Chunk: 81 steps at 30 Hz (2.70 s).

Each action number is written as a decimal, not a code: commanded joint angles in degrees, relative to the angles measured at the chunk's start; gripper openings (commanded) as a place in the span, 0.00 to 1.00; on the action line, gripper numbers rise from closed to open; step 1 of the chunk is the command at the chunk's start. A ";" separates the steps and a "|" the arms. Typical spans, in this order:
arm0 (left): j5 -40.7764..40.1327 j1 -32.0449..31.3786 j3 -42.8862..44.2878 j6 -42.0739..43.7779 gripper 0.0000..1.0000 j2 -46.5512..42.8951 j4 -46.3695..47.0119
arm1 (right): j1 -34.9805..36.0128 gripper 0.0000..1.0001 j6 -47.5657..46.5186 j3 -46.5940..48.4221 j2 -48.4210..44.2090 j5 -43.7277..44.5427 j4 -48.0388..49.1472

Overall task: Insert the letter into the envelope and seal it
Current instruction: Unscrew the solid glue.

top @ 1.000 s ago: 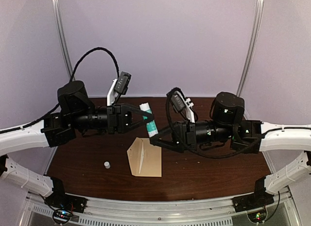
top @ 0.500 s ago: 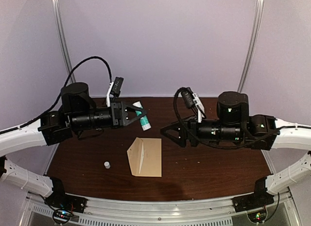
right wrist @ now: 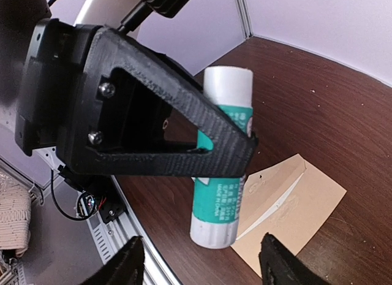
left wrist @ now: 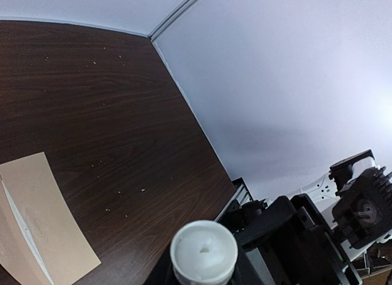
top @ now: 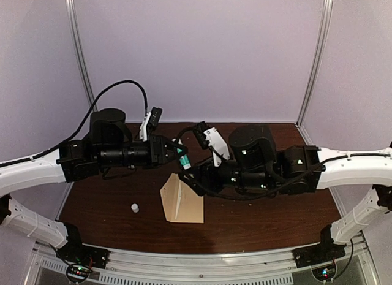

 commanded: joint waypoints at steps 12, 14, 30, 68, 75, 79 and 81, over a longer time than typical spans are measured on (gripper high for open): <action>1.57 0.18 2.03 -0.20 0.00 1.55 2.66 | 1.40 0.28 -1.69 7.11 6.22 4.77 -4.64; 1.68 0.22 2.03 -0.20 0.00 1.65 2.77 | 1.39 0.25 -1.70 7.22 6.23 5.05 -4.74; 9.73 0.17 0.85 6.45 0.00 0.79 4.34 | -4.39 0.02 4.05 -2.68 -1.53 -14.93 13.41; 3.58 2.64 -0.52 0.37 0.00 -0.82 6.64 | -4.79 0.65 -1.16 -3.38 -6.97 -5.22 1.44; 5.89 2.64 -1.27 -0.72 0.00 0.43 8.44 | -0.76 0.69 -3.97 2.41 -1.55 -0.83 -0.72; 7.09 2.64 -0.73 -0.71 0.00 1.43 8.75 | -0.54 0.66 -4.76 6.11 1.64 2.38 -4.09; 7.26 2.63 -0.49 -0.70 0.00 1.72 8.80 | -0.48 0.61 -4.77 6.99 2.59 3.74 -5.30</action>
